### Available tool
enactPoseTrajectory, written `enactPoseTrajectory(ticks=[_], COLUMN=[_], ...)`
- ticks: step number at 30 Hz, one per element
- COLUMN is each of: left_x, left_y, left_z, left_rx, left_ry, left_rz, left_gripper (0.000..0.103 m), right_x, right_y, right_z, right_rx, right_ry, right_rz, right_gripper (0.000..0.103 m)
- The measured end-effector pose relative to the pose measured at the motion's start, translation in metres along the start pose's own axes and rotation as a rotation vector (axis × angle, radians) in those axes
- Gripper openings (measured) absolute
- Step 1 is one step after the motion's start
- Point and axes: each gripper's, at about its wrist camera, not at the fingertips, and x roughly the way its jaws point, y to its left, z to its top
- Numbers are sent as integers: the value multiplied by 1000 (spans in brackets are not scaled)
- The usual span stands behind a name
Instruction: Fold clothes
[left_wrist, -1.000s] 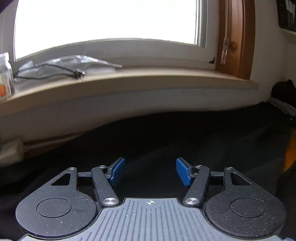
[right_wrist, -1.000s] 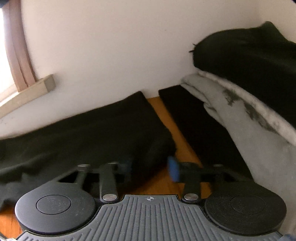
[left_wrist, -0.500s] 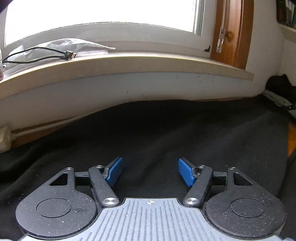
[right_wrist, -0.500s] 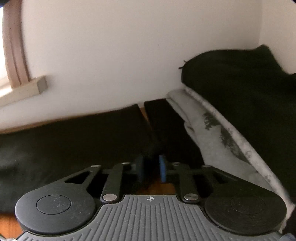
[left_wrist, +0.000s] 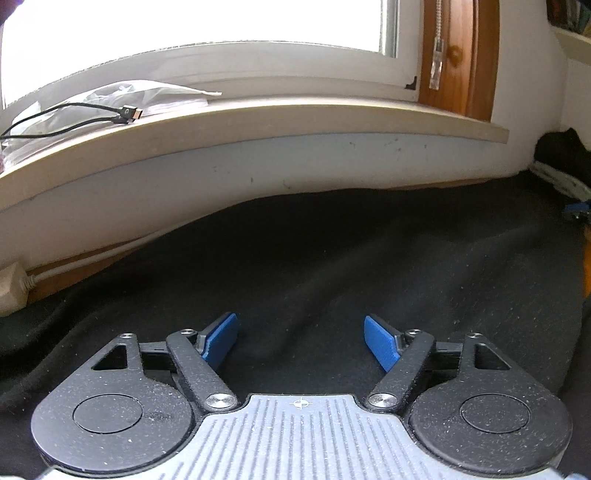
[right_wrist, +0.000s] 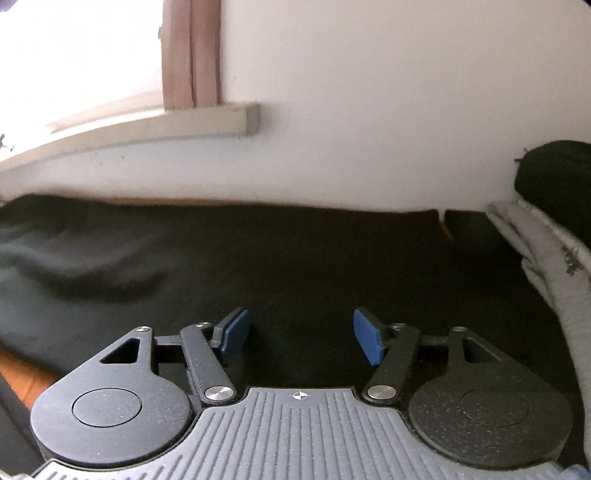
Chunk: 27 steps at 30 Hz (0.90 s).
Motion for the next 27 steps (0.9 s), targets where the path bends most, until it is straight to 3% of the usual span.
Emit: enactPoseTrajectory(ticks=[3,9,18,22,27], left_x=[0,1,0,-29,-81], left_y=[0,0,-1,-12,-43], left_z=[0,0,0,-5,-16], left_rx=[-2,-4,-5,-17,-10], left_ry=[0,1,6,-29,-84], left_rz=[2,8,35,128,109], left_gripper=[80,81,88,88,83], right_x=[-1,7,5,0,-25], right_y=[0,2,0,1,8], right_z=[1,3,2,1,-2], right_rx=[4,-18,-1,-8,-63], right_ry=[-13,19,23,-7,-73], right_rz=[15,34,28,32,46], right_gripper=[70,75,77,77,76])
